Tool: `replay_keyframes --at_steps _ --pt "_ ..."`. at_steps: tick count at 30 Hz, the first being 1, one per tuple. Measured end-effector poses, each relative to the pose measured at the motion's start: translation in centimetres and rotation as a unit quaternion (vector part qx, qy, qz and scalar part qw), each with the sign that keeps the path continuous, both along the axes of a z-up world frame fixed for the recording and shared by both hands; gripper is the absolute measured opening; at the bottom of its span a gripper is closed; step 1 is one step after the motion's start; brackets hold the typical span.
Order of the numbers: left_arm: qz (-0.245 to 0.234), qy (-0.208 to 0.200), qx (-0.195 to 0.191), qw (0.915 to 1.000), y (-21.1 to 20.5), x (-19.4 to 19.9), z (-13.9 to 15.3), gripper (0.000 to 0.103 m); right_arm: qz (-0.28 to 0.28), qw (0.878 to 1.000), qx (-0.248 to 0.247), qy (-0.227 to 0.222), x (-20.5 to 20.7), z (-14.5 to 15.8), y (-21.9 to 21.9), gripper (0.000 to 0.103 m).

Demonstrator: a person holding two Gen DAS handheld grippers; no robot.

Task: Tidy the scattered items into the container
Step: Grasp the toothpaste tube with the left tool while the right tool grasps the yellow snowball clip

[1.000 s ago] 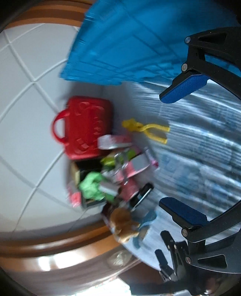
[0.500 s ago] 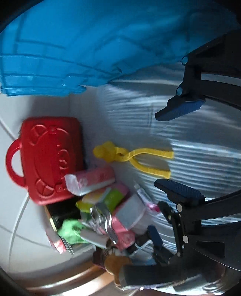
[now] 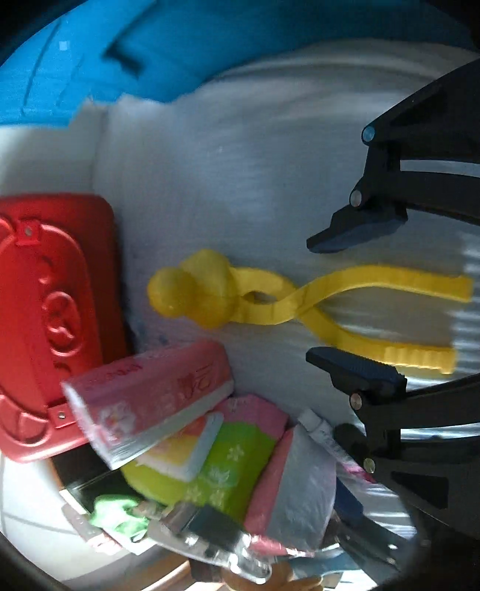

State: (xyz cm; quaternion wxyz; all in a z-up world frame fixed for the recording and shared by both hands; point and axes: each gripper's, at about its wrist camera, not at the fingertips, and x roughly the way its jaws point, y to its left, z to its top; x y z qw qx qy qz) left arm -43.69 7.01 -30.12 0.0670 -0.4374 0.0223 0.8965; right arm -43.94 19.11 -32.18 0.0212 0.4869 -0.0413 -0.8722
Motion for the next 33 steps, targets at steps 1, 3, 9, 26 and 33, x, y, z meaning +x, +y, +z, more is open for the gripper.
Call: replay_keyframes --at_steps 1,3,9,26,33 --pt "0.004 -0.001 0.004 1.0000 0.0 0.0 0.1 0.047 0.004 1.000 0.015 0.001 0.0 -0.1 -0.4 0.042" --pt "0.010 -0.004 0.007 0.9999 0.3 0.2 0.4 0.043 0.009 1.000 0.019 0.002 0.4 -0.1 -0.5 0.042" --pt "0.016 -0.025 0.024 0.9993 1.0 2.3 1.3 0.022 0.022 0.999 0.010 -0.024 4.7 0.1 0.9 0.041" --pt "0.008 -0.029 0.029 0.9991 1.8 4.7 1.3 0.021 0.006 1.000 -0.013 0.002 7.5 0.9 3.2 0.050" --pt "0.010 0.003 0.012 0.9999 1.2 3.9 0.0 0.018 0.016 0.999 0.029 0.030 6.5 -0.3 2.2 0.049"
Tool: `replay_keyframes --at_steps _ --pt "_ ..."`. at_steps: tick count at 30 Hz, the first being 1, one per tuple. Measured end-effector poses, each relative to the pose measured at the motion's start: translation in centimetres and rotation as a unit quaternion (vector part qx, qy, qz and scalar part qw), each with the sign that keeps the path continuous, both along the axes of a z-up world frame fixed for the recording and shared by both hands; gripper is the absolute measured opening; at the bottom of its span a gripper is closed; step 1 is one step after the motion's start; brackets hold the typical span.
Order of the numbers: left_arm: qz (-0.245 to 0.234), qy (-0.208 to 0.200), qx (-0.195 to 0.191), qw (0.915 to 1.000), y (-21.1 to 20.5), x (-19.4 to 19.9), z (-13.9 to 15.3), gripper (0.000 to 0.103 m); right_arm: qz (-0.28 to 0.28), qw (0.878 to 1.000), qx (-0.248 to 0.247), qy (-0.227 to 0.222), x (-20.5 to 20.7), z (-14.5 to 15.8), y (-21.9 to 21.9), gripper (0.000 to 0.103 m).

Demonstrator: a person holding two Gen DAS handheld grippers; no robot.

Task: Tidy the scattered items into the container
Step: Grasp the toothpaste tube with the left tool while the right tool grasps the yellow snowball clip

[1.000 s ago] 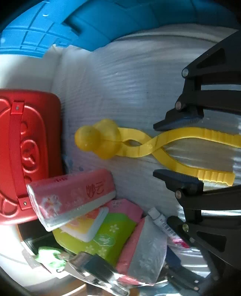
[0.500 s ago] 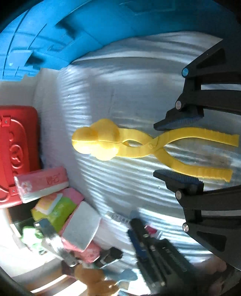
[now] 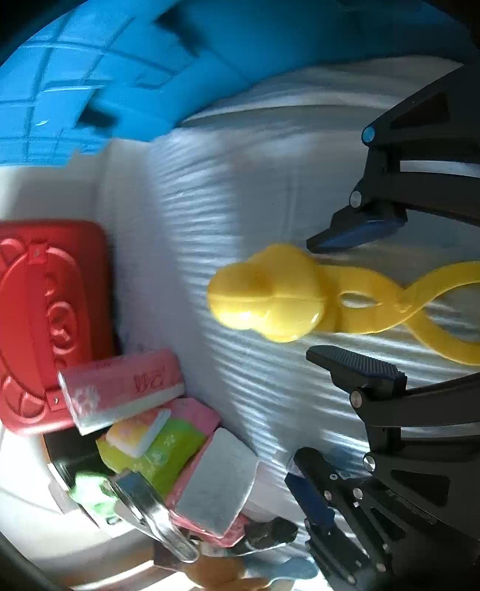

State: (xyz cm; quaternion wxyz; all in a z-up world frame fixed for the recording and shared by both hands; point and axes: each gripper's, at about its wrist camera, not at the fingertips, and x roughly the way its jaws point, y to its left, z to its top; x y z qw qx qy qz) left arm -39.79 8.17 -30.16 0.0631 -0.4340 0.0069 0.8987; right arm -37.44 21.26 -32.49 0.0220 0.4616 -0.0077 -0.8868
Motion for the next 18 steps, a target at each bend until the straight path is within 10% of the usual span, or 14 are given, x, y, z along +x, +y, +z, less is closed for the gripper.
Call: replay_keyframes --at_steps 9,18 --pt "0.004 0.025 0.002 0.9997 -0.1 1.8 2.5 0.016 0.015 0.999 -0.030 0.037 2.6 3.3 -0.5 0.033" --pt "0.014 0.117 0.007 0.9930 -2.9 9.0 12.3 0.016 0.031 0.990 -0.038 0.135 9.5 13.8 -3.4 0.033"
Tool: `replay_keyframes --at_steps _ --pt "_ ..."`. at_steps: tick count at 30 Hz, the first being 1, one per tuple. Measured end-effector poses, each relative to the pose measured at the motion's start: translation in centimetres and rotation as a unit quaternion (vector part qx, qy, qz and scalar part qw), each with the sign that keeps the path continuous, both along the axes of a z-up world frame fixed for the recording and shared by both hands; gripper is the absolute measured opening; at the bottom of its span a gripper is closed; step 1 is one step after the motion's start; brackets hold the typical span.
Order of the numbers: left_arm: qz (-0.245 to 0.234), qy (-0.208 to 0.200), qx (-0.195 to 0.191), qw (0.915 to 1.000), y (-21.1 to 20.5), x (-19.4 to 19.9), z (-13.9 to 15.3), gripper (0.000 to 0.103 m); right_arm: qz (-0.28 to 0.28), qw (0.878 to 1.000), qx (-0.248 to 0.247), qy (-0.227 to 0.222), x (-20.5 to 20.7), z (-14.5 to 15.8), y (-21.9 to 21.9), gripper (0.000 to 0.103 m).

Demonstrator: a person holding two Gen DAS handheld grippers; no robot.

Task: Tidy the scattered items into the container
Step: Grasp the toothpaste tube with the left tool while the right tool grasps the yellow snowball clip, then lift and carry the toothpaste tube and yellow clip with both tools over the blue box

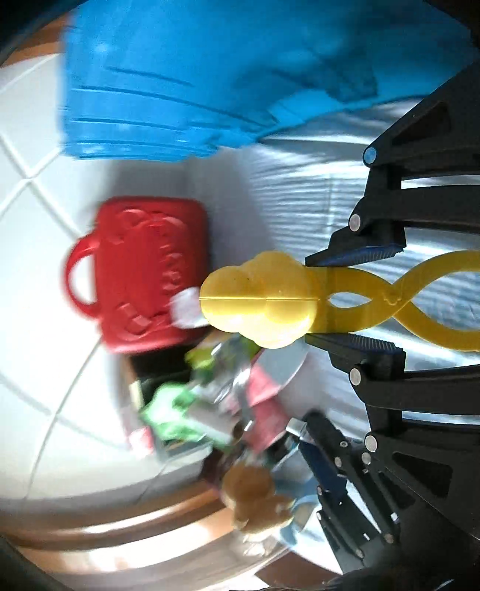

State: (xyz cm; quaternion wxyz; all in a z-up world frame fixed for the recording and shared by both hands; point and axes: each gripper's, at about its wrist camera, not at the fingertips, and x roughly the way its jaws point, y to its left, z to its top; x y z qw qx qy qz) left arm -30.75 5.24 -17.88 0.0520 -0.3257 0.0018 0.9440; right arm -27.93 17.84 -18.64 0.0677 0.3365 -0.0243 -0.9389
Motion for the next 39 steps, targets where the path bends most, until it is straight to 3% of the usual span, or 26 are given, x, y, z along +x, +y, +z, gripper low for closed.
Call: replay_keyframes --at_steps 4,13,18,22,26,31,35,39 --pt "0.001 0.034 0.007 0.9994 -1.6 3.9 5.0 0.016 0.005 0.999 0.000 0.032 3.2 5.3 -1.7 0.033" --pt "-0.014 0.107 0.029 0.9938 -0.6 10.2 15.3 0.016 -0.012 0.992 0.019 0.123 10.9 17.4 -1.5 0.033" --pt "-0.040 0.130 0.044 0.9897 3.4 12.5 19.2 0.016 -0.041 0.985 0.023 0.169 14.5 22.5 2.8 0.033" --pt "-0.071 0.145 0.050 0.9856 9.9 13.4 20.8 0.016 -0.077 0.977 0.033 0.198 17.1 25.5 9.0 0.033" --pt "-0.092 0.130 0.050 0.9859 18.5 13.5 21.4 0.016 -0.106 0.974 0.044 0.196 18.1 27.0 17.0 0.033" --pt "-0.109 0.099 0.047 0.9881 29.3 13.1 21.9 0.016 -0.125 0.978 0.044 0.162 17.3 26.0 28.6 0.033" --pt "-0.123 0.039 0.029 0.9912 36.5 10.7 20.9 0.016 -0.128 0.982 0.037 0.132 15.4 24.6 34.8 0.033" --pt "-0.137 -0.016 0.003 0.9904 41.0 9.8 18.6 0.016 -0.122 0.988 0.026 0.085 14.3 22.1 38.9 0.033"
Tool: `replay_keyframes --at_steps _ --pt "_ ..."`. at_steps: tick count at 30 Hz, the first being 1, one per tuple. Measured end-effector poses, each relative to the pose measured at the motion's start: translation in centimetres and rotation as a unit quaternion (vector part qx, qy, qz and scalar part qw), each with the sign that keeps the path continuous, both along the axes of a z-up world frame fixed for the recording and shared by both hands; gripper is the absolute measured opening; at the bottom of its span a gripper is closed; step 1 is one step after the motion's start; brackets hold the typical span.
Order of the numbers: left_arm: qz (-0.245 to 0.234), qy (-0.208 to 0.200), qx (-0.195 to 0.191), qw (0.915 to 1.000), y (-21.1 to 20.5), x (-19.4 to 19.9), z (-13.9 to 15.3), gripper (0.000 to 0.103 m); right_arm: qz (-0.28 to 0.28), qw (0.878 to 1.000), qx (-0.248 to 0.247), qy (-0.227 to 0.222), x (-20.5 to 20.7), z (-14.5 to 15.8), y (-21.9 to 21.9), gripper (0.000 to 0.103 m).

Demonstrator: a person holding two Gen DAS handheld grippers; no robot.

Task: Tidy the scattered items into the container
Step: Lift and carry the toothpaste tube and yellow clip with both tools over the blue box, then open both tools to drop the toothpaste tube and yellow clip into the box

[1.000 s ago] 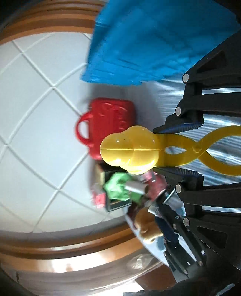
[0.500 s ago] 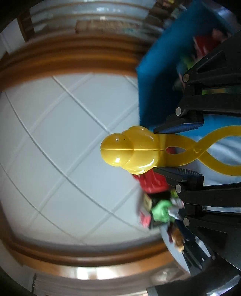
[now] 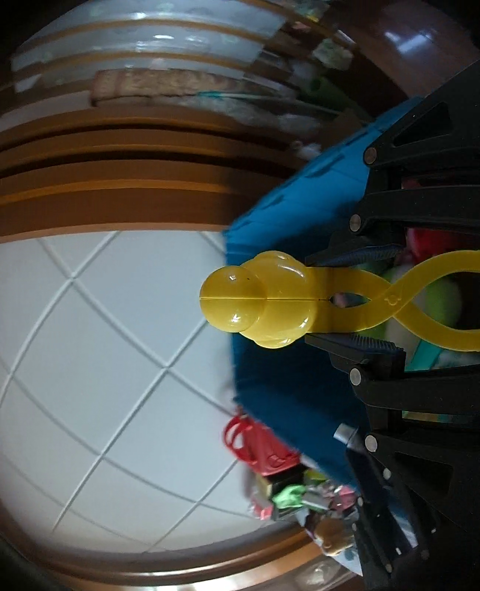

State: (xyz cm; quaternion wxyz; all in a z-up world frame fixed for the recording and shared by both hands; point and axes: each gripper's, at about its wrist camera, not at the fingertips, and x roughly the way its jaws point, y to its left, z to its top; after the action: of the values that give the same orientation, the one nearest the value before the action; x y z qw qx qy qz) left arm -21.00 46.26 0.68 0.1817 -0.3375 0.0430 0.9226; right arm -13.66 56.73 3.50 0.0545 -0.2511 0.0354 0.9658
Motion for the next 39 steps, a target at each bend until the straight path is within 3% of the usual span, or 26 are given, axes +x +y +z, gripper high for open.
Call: replay_keyframes --at_steps 7,15,24,27,29,30,33,38,39 --pt "-0.028 -0.056 -0.028 0.9976 5.4 1.0 -3.1 0.016 0.023 0.996 0.002 -0.083 -0.1 -3.7 3.9 0.033" --pt "-0.026 -0.105 -0.052 0.9928 6.6 1.4 -4.4 0.016 0.047 0.988 0.004 -0.148 1.0 -6.1 5.2 0.033" --pt "-0.020 -0.121 -0.065 0.9903 6.6 1.6 -5.4 0.016 0.054 0.985 0.018 -0.163 1.4 -6.8 4.9 0.033" --pt "-0.017 -0.124 -0.069 0.9898 6.5 1.9 -5.6 0.018 0.047 0.984 0.013 -0.172 1.6 -7.2 5.2 0.040" --pt "-0.015 -0.121 -0.070 0.9901 6.2 2.2 -5.7 0.028 0.044 0.983 0.014 -0.176 1.6 -7.3 5.2 0.041" --pt "-0.013 -0.119 -0.069 0.9904 6.2 2.3 -5.6 0.039 0.040 0.983 0.015 -0.178 1.7 -7.4 5.3 0.044" --pt "-0.011 -0.108 -0.066 0.9919 5.8 2.8 -5.4 0.049 0.032 0.984 0.015 -0.173 2.0 -7.2 5.5 0.063" --pt "-0.011 -0.102 -0.058 0.9930 5.3 3.6 -4.8 0.050 0.030 0.986 0.024 -0.160 3.0 -6.3 5.4 0.073" --pt "-0.010 -0.100 -0.058 0.9933 5.1 3.8 -4.6 0.050 0.027 0.987 0.029 -0.156 3.3 -6.1 5.3 0.080"
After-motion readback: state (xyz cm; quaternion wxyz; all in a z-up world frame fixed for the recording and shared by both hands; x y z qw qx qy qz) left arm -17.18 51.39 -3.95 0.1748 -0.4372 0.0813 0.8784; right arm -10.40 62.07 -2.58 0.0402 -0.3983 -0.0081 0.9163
